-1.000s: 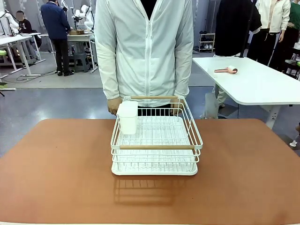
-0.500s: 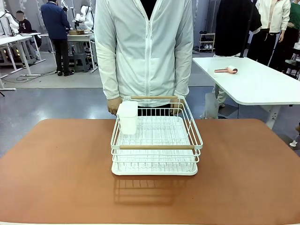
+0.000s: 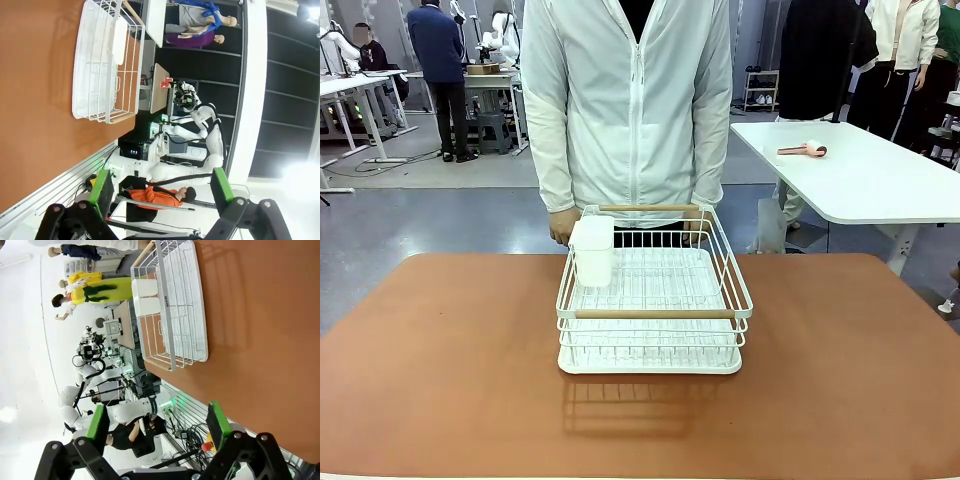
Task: Clean the table.
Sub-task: Pick up the Lint Roller when the human hands it over.
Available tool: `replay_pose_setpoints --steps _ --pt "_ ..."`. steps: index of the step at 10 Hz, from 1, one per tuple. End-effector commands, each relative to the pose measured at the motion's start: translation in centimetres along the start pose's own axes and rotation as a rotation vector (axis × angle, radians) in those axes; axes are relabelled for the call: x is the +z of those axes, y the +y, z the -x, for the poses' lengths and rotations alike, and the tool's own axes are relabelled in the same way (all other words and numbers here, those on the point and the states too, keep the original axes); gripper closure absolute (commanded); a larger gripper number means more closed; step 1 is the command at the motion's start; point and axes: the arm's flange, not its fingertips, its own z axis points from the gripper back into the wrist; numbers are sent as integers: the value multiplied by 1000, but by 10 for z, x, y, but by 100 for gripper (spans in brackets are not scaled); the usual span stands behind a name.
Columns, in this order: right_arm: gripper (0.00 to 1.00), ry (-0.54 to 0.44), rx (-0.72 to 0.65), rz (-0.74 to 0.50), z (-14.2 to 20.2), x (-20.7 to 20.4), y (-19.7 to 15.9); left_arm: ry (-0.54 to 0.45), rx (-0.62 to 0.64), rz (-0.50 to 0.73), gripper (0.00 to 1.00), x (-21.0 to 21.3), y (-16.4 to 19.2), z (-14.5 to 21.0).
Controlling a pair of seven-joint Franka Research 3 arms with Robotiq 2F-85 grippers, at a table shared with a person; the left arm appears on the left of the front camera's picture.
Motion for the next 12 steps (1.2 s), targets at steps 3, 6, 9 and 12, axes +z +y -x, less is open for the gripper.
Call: replay_pose_setpoints --steps 3,6,9,12 --pt "0 -3 7 0 2 1 4 -7 -1 4 0 3 0 3" --pt "0 -3 7 0 2 1 4 -7 -1 4 0 3 0 3" --pt "0 -3 7 0 2 1 4 -7 -1 4 0 3 0 3" --pt "0 -3 7 0 2 1 4 -7 -1 4 0 3 0 3"
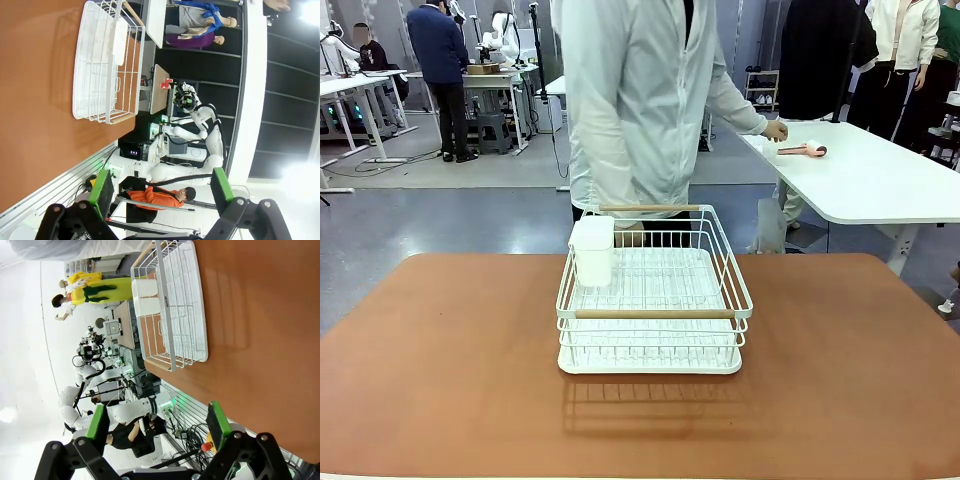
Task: Clean the table.
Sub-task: Pick up the Lint Roller when the human hands it over.
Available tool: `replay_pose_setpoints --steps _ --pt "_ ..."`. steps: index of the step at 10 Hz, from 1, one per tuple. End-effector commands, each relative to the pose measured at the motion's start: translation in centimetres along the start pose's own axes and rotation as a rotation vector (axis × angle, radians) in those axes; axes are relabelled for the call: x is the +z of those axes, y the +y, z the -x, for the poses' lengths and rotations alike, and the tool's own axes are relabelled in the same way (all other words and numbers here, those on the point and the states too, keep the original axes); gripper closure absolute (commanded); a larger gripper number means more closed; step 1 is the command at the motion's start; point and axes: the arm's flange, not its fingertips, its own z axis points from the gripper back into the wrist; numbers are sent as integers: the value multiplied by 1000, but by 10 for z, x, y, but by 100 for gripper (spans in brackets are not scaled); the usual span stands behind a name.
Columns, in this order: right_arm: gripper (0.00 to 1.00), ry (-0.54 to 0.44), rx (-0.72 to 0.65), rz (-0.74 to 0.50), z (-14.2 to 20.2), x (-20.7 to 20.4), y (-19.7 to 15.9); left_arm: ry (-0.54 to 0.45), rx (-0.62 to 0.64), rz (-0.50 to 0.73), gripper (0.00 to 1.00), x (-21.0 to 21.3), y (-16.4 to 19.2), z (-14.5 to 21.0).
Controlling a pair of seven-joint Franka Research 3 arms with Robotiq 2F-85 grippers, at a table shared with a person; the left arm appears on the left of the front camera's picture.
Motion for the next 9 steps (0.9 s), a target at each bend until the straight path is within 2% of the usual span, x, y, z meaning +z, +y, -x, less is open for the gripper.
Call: replay_pose_setpoints --steps 1,9 --pt "0 -2 6 -1 2 1 4 -4 -1 4 0 1 -1 2" --pt "0 -2 6 -1 2 1 4 -4 -1 4 0 1 -1 2"
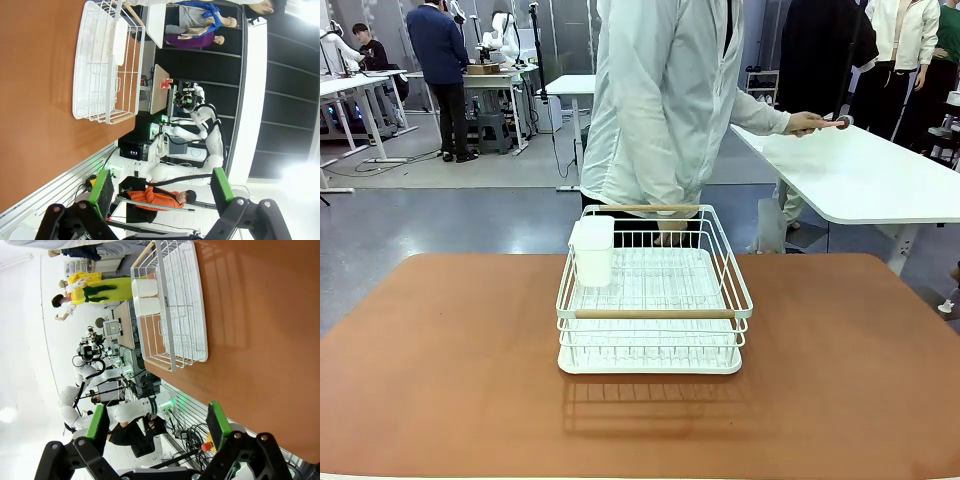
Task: Clean the table.
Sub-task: Pick up the Lint Roller when the human hands it over.
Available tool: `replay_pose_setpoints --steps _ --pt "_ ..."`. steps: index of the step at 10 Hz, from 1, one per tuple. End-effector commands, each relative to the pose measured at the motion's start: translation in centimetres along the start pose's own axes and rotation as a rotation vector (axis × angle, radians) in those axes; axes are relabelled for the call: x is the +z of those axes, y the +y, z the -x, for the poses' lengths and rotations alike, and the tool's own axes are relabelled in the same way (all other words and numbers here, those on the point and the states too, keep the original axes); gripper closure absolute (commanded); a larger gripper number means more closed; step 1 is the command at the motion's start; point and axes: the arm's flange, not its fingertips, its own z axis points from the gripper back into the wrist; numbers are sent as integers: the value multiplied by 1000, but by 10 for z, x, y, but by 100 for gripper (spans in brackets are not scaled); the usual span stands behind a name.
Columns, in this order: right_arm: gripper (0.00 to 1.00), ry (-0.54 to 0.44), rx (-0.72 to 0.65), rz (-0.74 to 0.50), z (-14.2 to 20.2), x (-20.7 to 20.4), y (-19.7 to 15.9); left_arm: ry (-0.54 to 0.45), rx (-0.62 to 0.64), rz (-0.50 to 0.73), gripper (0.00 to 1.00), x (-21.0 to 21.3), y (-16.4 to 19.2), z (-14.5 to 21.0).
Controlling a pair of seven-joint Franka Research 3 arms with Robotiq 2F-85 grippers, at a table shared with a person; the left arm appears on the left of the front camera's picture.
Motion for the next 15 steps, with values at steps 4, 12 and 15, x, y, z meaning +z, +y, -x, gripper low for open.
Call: replay_pose_setpoints --steps 4,12,15 --pt "0 -2 6 -1 2 1 4 -4 -1 4 0 1 -1 2" --pt "0 -2 6 -1 2 1 4 -4 -1 4 0 1 -1 2" --pt "0 -2 6 -1 2 1 4 -4 -1 4 0 1 -1 2"
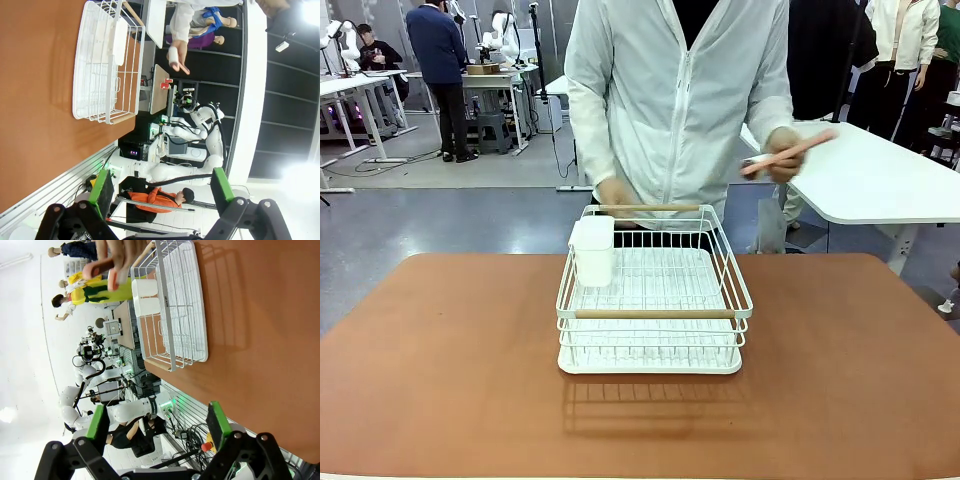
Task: Clean the table.
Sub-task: Pick up the Lint Roller when the human hands it over.
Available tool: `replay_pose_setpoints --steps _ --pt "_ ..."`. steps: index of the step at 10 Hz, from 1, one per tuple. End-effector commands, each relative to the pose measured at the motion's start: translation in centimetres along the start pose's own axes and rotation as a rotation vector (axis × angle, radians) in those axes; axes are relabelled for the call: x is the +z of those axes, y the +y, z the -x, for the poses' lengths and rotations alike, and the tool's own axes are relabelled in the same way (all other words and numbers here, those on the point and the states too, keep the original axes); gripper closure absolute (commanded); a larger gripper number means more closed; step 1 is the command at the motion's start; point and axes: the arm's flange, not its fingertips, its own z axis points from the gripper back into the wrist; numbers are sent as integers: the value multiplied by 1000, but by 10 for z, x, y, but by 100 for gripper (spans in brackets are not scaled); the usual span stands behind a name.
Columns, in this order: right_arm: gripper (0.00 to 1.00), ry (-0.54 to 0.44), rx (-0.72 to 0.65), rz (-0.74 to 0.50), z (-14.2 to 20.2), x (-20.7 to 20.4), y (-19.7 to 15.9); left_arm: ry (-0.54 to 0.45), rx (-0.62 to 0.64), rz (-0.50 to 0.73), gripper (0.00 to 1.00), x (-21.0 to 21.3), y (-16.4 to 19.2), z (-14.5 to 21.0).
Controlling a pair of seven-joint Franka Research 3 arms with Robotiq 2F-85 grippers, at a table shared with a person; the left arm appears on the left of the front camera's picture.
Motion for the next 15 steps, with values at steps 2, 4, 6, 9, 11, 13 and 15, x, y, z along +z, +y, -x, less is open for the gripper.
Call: replay_pose_setpoints --steps 2,4,6,9,11,13,15 --pt "0 -2 6 -1 2 1 4 -4 -1 4 0 1 -1 2" --pt "0 -2 6 -1 2 1 4 -4 -1 4 0 1 -1 2" --pt "0 -2 6 -1 2 1 4 -4 -1 4 0 1 -1 2" --pt "0 -2 6 -1 2 1 4 -4 -1 4 0 1 -1 2" --pt "0 0 0 0 0 0 0 -4 -1 4 0 1 -1 2" --pt "0 -131 -203 69 19 -6 41 -4 -1 4 0 1 -1 2" --pt "0 -227 -453 139 44 -28 87 -4 -1 4 0 1 -1 2"
